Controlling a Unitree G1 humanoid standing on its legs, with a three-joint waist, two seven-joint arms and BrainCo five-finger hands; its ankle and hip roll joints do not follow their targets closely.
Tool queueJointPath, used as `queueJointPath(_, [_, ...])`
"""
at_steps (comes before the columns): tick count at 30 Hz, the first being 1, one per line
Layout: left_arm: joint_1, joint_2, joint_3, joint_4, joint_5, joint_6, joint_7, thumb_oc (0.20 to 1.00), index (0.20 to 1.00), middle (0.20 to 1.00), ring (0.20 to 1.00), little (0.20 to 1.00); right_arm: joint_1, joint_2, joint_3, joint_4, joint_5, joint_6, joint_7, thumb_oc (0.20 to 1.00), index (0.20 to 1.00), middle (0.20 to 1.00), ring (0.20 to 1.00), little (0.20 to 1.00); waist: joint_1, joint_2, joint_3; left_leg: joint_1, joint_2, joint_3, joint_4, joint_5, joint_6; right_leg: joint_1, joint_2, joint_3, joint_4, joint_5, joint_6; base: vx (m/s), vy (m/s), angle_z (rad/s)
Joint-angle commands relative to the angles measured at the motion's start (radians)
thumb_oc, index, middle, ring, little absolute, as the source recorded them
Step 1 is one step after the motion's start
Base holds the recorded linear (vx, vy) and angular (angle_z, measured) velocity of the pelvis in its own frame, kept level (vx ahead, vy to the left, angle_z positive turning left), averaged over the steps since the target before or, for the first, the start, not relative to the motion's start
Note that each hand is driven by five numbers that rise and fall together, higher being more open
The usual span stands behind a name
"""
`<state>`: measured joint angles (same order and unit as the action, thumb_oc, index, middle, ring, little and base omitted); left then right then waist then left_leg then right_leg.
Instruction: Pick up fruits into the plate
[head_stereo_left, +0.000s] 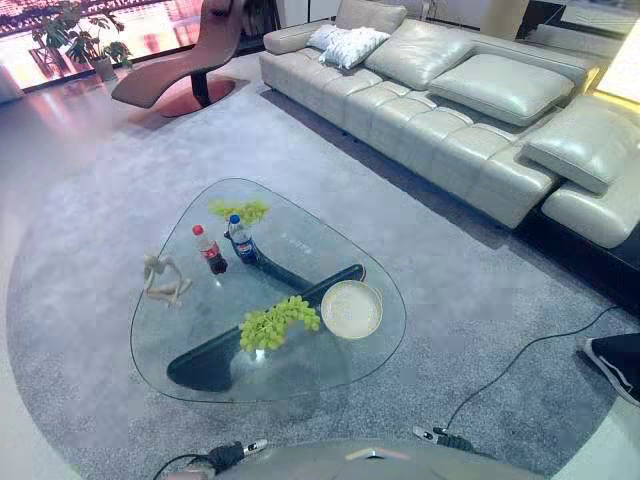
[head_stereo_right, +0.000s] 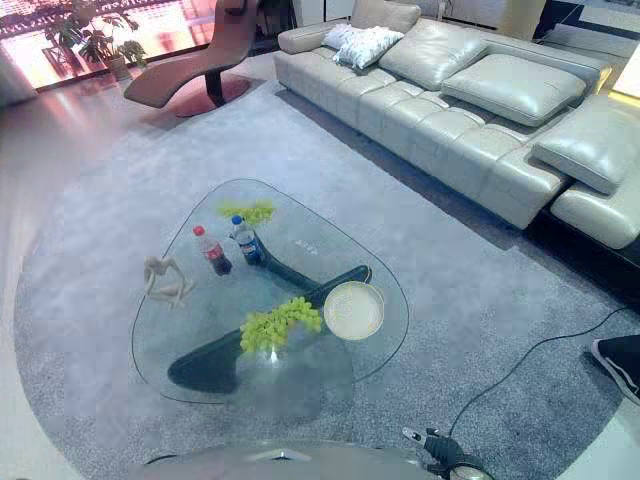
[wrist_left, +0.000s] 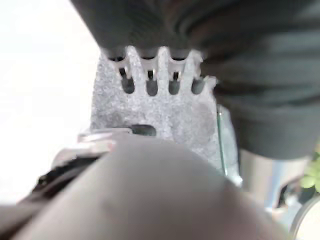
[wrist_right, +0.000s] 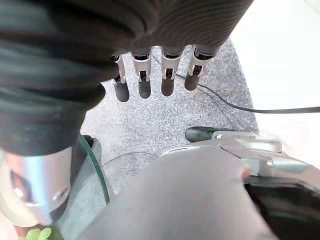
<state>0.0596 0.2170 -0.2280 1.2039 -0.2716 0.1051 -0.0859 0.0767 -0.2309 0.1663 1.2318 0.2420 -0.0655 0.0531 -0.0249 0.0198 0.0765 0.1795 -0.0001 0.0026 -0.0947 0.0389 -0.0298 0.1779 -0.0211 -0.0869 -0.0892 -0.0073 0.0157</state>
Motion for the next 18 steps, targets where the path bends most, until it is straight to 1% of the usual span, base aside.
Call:
queueJointPath(1, [-0.064,-0.005,0.023,0.058,-0.001,-0.037,0.040,1.000,1.000,1.000,1.000,1.000,-0.068,0.012,0.025,0.006,-0.011,-0.019,0.007,1.000,1.000,1.000,1.000,1.000,0.009,-0.009,0.046,0.028,-0.032,0.023,0.021,-0.154,0.050,-0.025,-0.025,0.050,0.082,-0.055,0.050,0.29,-0.201,-0.52])
queueJointPath(3, [-0.067,-0.005,0.036,0.057,0.006,-0.021,0.053,1.000,1.000,1.000,1.000,1.000,-0.067,0.011,0.021,0.005,-0.018,-0.020,0.010,1.000,1.000,1.000,1.000,1.000,0.009,-0.010,0.049,0.030,-0.032,0.022,0.020,-0.157,0.050,-0.023,-0.025,0.050,0.080,-0.056,0.051,0.00,0.001,-0.03])
queueJointPath(5, [-0.067,-0.005,0.036,0.057,0.006,-0.021,0.053,1.000,1.000,1.000,1.000,1.000,-0.067,0.011,0.021,0.005,-0.018,-0.020,0.010,1.000,1.000,1.000,1.000,1.000,0.009,-0.010,0.049,0.030,-0.032,0.022,0.020,-0.157,0.050,-0.023,-0.025,0.050,0.080,-0.056,0.051,0.00,0.000,-0.07])
queueJointPath(9, [-0.067,-0.002,0.035,0.058,0.011,-0.001,0.068,1.000,1.000,1.000,1.000,1.000,-0.065,0.008,0.026,0.003,-0.012,-0.018,0.011,1.000,1.000,1.000,1.000,1.000,0.010,-0.012,0.051,0.029,-0.033,0.021,0.020,-0.156,0.051,-0.024,-0.025,0.049,0.080,-0.055,0.051,0.00,0.000,-0.01])
queueJointPath(10, [-0.067,-0.003,0.038,0.063,0.041,0.001,0.070,1.000,1.000,1.000,1.000,1.000,-0.064,0.010,0.027,0.005,-0.012,-0.020,0.009,1.000,1.000,1.000,1.000,1.000,0.010,-0.013,0.052,0.026,-0.035,0.017,0.018,-0.155,0.052,-0.026,-0.023,0.051,0.080,-0.055,0.051,0.07,0.019,-0.01])
queueJointPath(11, [-0.070,0.002,0.024,0.068,0.103,-0.019,0.109,1.000,1.000,1.000,1.000,1.000,-0.065,0.006,0.031,0.009,-0.017,-0.024,0.013,1.000,1.000,1.000,1.000,1.000,0.009,-0.012,0.056,0.022,-0.035,0.016,0.018,-0.152,0.051,-0.031,-0.023,0.051,0.083,-0.054,0.051,0.12,0.048,0.00])
queueJointPath(12, [-0.078,0.010,-0.005,0.060,0.160,-0.029,0.186,1.000,1.000,1.000,1.000,1.000,-0.063,-0.003,0.043,0.000,-0.019,-0.023,0.016,1.000,1.000,1.000,1.000,1.000,0.004,-0.009,0.067,0.016,-0.035,0.018,0.019,-0.148,0.051,-0.041,-0.023,0.055,0.088,-0.054,0.053,0.10,0.053,-0.01])
queueJointPath(14, [-0.098,0.014,-0.016,0.047,0.143,-0.038,0.252,1.000,1.000,1.000,1.000,1.000,-0.072,-0.007,0.058,-0.013,-0.021,-0.028,0.015,1.000,1.000,1.000,1.000,1.000,0.000,-0.009,0.083,0.000,-0.034,0.020,0.023,-0.145,0.051,-0.061,-0.021,0.063,0.096,-0.054,0.053,0.02,0.028,-0.06])
queueJointPath(15, [-0.109,0.015,-0.019,0.044,0.146,-0.040,0.269,1.000,1.000,1.000,1.000,1.000,-0.078,-0.010,0.066,-0.018,-0.015,-0.029,0.012,1.000,1.000,1.000,1.000,1.000,0.000,-0.008,0.090,-0.008,-0.034,0.019,0.024,-0.143,0.051,-0.071,-0.021,0.064,0.098,-0.052,0.052,-0.04,0.030,-0.09])
queueJointPath(16, [-0.127,0.015,-0.032,0.036,0.153,-0.053,0.310,1.000,1.000,1.000,1.000,1.000,-0.091,-0.016,0.080,-0.029,0.005,-0.032,0.007,1.000,1.000,1.000,1.000,1.000,-0.001,-0.007,0.102,-0.027,-0.033,0.019,0.029,-0.138,0.050,-0.094,-0.020,0.066,0.107,-0.050,0.050,-0.06,0.043,-0.06])
queueJointPath(17, [-0.140,0.017,-0.038,0.030,0.149,-0.064,0.326,1.000,1.000,1.000,1.000,1.000,-0.101,-0.019,0.087,-0.034,0.016,-0.033,0.004,1.000,1.000,1.000,1.000,1.000,-0.001,-0.004,0.111,-0.040,-0.032,0.018,0.031,-0.133,0.050,-0.108,-0.019,0.068,0.111,-0.049,0.049,-0.10,0.058,-0.08])
queueJointPath(18, [-0.160,0.022,-0.047,0.018,0.139,-0.092,0.324,1.000,1.000,1.000,1.000,1.000,-0.118,-0.025,0.096,-0.046,0.031,-0.032,0.001,1.000,1.000,1.000,1.000,1.000,-0.003,0.000,0.125,-0.058,-0.031,0.018,0.033,-0.127,0.049,-0.131,-0.017,0.071,0.119,-0.047,0.047,-0.13,0.049,-0.04])
